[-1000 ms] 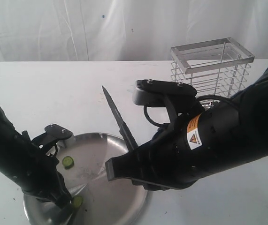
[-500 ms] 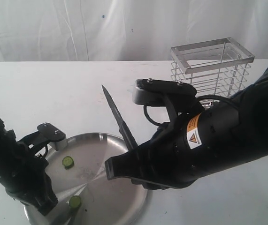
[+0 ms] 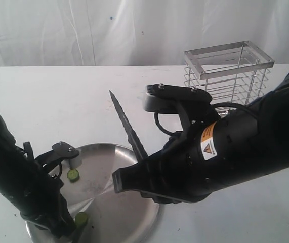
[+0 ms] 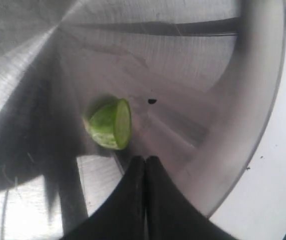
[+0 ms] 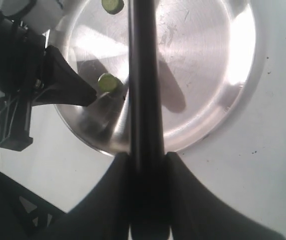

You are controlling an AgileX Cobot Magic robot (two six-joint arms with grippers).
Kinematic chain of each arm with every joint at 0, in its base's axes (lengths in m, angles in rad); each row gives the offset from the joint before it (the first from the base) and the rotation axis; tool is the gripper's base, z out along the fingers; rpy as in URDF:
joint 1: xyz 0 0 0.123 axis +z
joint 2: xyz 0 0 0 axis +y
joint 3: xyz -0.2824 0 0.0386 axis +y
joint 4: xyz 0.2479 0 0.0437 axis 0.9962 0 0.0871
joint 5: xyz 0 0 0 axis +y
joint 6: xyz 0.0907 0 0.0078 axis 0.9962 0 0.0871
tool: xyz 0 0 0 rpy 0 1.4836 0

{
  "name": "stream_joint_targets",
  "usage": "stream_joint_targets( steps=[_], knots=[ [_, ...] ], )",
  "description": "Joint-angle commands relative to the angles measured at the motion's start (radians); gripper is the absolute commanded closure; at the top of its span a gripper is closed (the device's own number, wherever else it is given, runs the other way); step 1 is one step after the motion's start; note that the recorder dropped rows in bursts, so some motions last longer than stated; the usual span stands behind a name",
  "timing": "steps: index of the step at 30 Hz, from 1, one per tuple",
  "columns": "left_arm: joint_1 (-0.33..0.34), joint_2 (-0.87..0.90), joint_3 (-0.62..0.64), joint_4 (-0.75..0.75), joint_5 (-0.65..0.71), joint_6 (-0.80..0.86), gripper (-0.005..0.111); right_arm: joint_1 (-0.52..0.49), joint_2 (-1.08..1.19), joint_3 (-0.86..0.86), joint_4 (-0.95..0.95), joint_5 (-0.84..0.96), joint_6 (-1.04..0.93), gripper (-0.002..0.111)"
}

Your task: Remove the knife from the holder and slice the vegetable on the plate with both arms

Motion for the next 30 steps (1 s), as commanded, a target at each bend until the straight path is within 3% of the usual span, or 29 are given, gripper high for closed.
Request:
stream_joint_targets(
  steps=[1, 7, 14, 21, 24, 30],
  knots=[
    [0.002, 0.037, 0.006, -0.086, -0.003, 0.077, 0.107, -0.005, -0.005, 0.003, -0.009, -0.026, -0.014, 0.108],
    [0.002, 0.041, 0.006, -0.119, -0.039, 0.089, 0.107, -0.005, -0.005, 0.003, -0.009, -0.046, -0.014, 0.108],
    [0.002, 0.059, 0.006, -0.311, -0.052, 0.285, 0.107, -0.005, -0.005, 0.003, -0.009, -0.098, -0.014, 0.108],
    [0.002, 0.073, 0.006, -0.368, -0.100, 0.304, 0.107, -0.005, -0.005, 0.003, -0.009, -0.098, -0.014, 0.108],
    [0.002, 0.073, -0.024, -0.449, -0.110, 0.365, 0.107, -0.005, -0.005, 0.003, -0.009, -0.098, -0.014, 0.108],
    [0.002, 0.017, -0.129, -0.458, -0.078, 0.357, 0.107, -0.005, -0.005, 0.003, -0.009, -0.098, -0.014, 0.108]
  ],
)
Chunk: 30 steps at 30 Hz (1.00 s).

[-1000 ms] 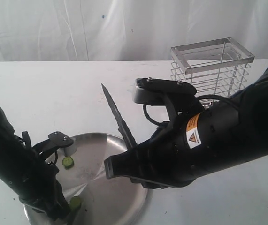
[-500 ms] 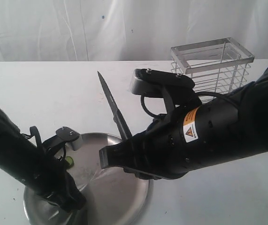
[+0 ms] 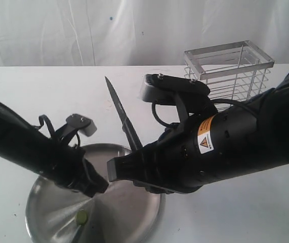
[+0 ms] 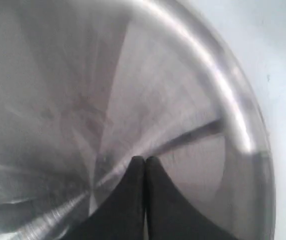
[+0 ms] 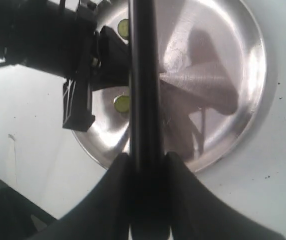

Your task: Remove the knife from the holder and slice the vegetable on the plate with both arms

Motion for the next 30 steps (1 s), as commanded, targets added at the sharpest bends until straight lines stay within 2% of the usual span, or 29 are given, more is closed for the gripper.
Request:
stream_joint_targets(
  steps=[1, 4, 6, 9, 11, 14, 18, 22, 27, 30],
  knots=[
    [0.002, -0.071, -0.057, -0.014, 0.047, -0.020, 0.107, -0.005, -0.005, 0.003, -0.009, -0.022, -0.014, 0.108],
    [0.002, -0.134, -0.035, 0.077, 0.071, -0.097, 0.107, -0.005, -0.005, 0.003, -0.008, -0.020, -0.012, 0.108],
    [0.002, -0.182, 0.014, 0.104, 0.028, -0.135, 0.107, -0.005, -0.005, 0.003, -0.005, -0.016, -0.009, 0.108],
    [0.002, -0.263, 0.089, 0.100, -0.163, -0.184, 0.107, 0.016, -0.003, 0.003, 0.012, -0.021, 0.023, 0.108],
    [0.011, -0.323, 0.138, 0.085, -0.347, -0.243, 0.107, 0.062, 0.017, 0.003, 0.035, -0.054, 0.051, 0.108],
    [0.062, -0.390, 0.177, 0.085, -0.482, -0.302, 0.107, 0.151, 0.080, 0.003, 0.026, -0.123, 0.156, 0.108],
    [0.160, -0.387, 0.182, 0.027, -0.479, -0.314, 0.107, 0.271, 0.185, -0.004, -0.109, -0.186, 0.437, 0.108],
    [0.213, -0.353, 0.167, -0.032, -0.491, -0.382, 0.107, 0.402, 0.308, -0.076, -0.320, -0.110, 0.745, 0.108],
    [0.222, -0.336, 0.118, -0.041, -0.454, -0.440, 0.107, 0.544, 0.357, -0.226, -0.677, 0.169, 1.120, 0.108],
    [0.222, -0.320, 0.087, -0.064, -0.427, -0.442, 0.107, 0.580, 0.392, -0.264, -0.720, 0.207, 1.202, 0.108]
  ],
)
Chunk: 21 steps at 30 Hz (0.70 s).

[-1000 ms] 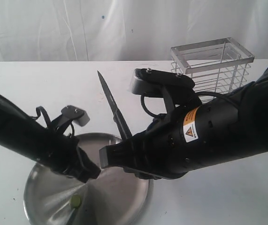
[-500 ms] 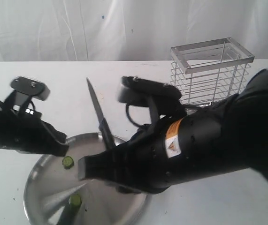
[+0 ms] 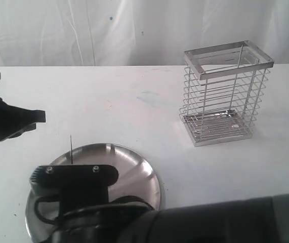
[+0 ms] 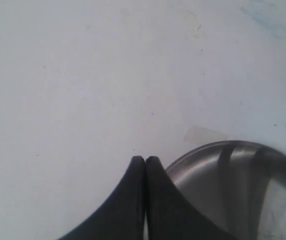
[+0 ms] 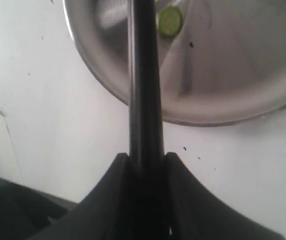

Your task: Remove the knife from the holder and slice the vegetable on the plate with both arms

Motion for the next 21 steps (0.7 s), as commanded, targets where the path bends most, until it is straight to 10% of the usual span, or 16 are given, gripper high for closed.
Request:
stream_joint_targets(
  steps=[1, 21],
  knots=[
    [0.002, 0.018, -0.043, -0.050, 0.063, -0.022, 0.107, 0.058, 0.050, -0.063, -0.119, 0.079, 0.170, 0.108],
    [0.002, 0.114, -0.046, -0.047, 0.125, 0.014, 0.107, 0.090, 0.190, -0.061, 0.043, -0.058, 0.168, 0.108]
  ],
)
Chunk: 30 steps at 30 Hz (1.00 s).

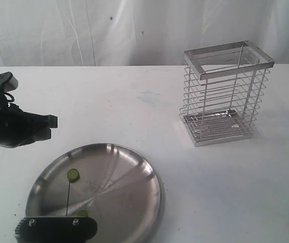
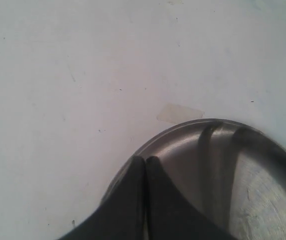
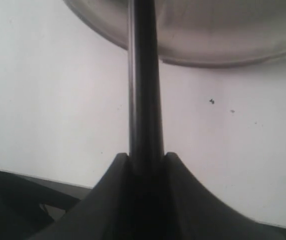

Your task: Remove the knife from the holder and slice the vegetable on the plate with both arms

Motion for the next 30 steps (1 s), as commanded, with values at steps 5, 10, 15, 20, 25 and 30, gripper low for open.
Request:
stream_joint_targets(
  steps=[5, 10, 15, 20, 25, 30],
  knots=[
    [0.002, 0.028, 0.000, -0.023, -0.003, -0.004, 0.107, 0.001, 0.015, -0.001, 0.013, 0.026, 0.006, 0.108],
    [0.002, 0.038, 0.000, -0.025, 0.000, -0.004, 0.107, 0.001, 0.023, -0.001, 0.005, 0.028, 0.006, 0.108],
    [0.002, 0.042, 0.000, -0.025, 0.008, 0.000, 0.107, 0.001, 0.044, -0.001, 0.007, 0.023, 0.006, 0.108],
    [0.002, 0.042, 0.000, -0.025, 0.008, 0.000, 0.107, 0.001, 0.044, -0.001, 0.003, 0.018, 0.004, 0.108],
    [0.002, 0.042, 0.000, -0.025, 0.011, -0.001, 0.107, 0.001, 0.044, -0.001, -0.024, 0.017, 0.002, 0.108],
    [0.002, 0.042, 0.000, -0.025, 0.013, -0.001, 0.107, 0.001, 0.044, -0.001, -0.028, -0.006, 0.002, 0.108]
  ],
)
